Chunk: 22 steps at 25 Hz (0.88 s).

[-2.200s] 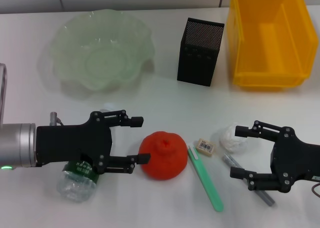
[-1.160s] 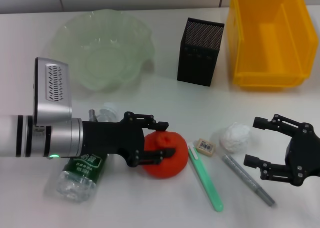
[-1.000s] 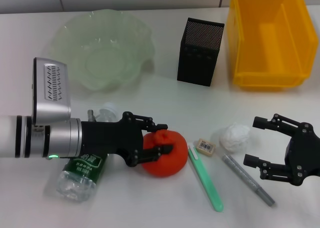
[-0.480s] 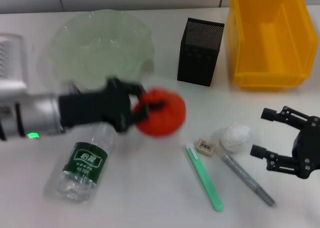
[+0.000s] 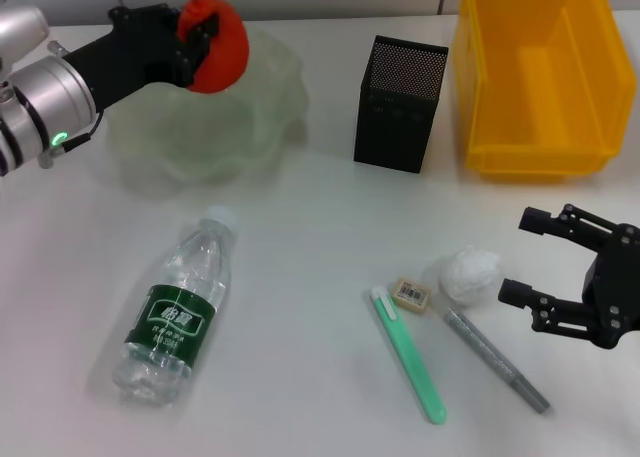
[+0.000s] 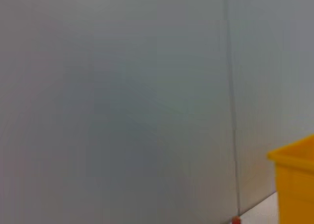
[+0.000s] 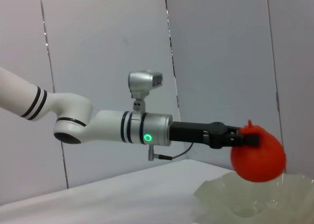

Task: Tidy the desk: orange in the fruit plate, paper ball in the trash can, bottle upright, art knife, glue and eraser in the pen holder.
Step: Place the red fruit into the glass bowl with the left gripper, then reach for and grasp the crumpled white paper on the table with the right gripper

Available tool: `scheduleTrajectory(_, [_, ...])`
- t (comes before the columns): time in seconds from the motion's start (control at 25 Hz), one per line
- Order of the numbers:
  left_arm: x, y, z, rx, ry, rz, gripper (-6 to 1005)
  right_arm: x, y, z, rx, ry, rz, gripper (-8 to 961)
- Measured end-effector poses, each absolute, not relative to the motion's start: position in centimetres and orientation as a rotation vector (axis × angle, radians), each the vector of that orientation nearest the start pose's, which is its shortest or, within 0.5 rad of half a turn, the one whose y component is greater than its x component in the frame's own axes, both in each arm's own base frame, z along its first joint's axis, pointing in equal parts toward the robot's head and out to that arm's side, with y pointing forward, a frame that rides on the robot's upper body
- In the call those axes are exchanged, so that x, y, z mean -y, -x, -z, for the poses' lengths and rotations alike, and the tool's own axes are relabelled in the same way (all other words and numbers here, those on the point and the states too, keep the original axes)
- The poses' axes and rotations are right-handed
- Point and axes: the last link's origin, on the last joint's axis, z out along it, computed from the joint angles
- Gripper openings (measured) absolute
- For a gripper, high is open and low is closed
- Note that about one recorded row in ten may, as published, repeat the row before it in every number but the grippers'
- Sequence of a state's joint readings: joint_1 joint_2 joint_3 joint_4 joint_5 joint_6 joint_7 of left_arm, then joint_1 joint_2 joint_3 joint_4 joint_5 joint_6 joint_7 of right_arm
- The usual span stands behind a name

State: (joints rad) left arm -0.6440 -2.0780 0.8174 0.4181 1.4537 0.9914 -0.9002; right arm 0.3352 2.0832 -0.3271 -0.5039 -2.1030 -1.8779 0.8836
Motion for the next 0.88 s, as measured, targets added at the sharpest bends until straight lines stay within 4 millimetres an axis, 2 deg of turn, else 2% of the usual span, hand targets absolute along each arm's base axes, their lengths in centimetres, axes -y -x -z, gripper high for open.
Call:
scheduleTrajectory(0.12, [-41.3,25.6,1.0,0.4,2.207,0.606,181,-23.5,-31.0,-1.2,-0.372,2.568,-0.994,837])
scheduleTrajectory(0.2, [-40.9,25.9,1.0,0.4,2.206,0.61,391,-24.0,-30.8,-1.9,-0.397,2.571,-0.995,837])
scheduleTrajectory(0.36, [-40.2,26.6,0.6,0.408,2.201,0.622,469,-25.1,-30.3,-3.1,-0.451,2.576,-0.991,835])
scheduleTrajectory(0.4, [-39.7,27.0,0.1,0.42,2.199,0.64,489,-26.3,-29.6,-4.3,-0.49,2.598,-0.971,835])
scheduleTrajectory(0.44, [-39.7,27.0,0.1,0.42,2.199,0.64,509,-26.3,-29.6,-4.3,-0.49,2.598,-0.971,835])
scheduleTrajectory(0.52, [-38.5,27.0,-0.2,0.418,2.247,0.685,548,-27.6,-28.4,-5.7,-0.555,2.643,-0.922,835])
scheduleTrajectory(0.56, [-37.4,26.8,-0.3,0.381,2.302,0.716,567,-28.3,-27.6,-6.5,-0.597,2.678,-0.869,835])
scheduleTrajectory(0.6, [-36.3,26.7,-0.1,0.351,2.353,0.732,587,-29.8,-25.6,-7.6,-0.671,2.753,-0.718,835])
scheduleTrajectory(0.64, [-35.2,26.6,0.2,0.307,2.414,0.745,606,-29.8,-25.6,-7.6,-0.671,2.753,-0.718,834])
scheduleTrajectory(0.68, [-34.1,26.6,0.4,0.276,2.469,0.751,626,-30.3,-24.6,-7.9,-0.693,2.788,-0.618,834])
scheduleTrajectory(0.72, [-32.9,26.6,0.7,0.246,2.525,0.763,669,-31.3,-22.2,-8.4,-0.742,2.83,-0.357,834])
scheduleTrajectory(0.76, [-32.9,26.6,0.7,0.246,2.525,0.763,712,-31.3,-22.2,-8.4,-0.742,2.83,-0.357,834])
scheduleTrajectory(0.8, [-31.9,26.7,0.8,0.231,2.564,0.772,754,-32.0,-20.1,-8.4,-0.79,2.821,-0.104,834])
scheduleTrajectory(0.84, [-31.9,26.7,0.8,0.231,2.564,0.772,797,-32.0,-20.1,-8.4,-0.79,2.821,-0.104,834])
scheduleTrajectory(0.88, [-29.6,27.1,1.1,0.206,2.632,0.804,840,-32.3,-19.2,-8.0,-0.813,2.805,0.017,834])
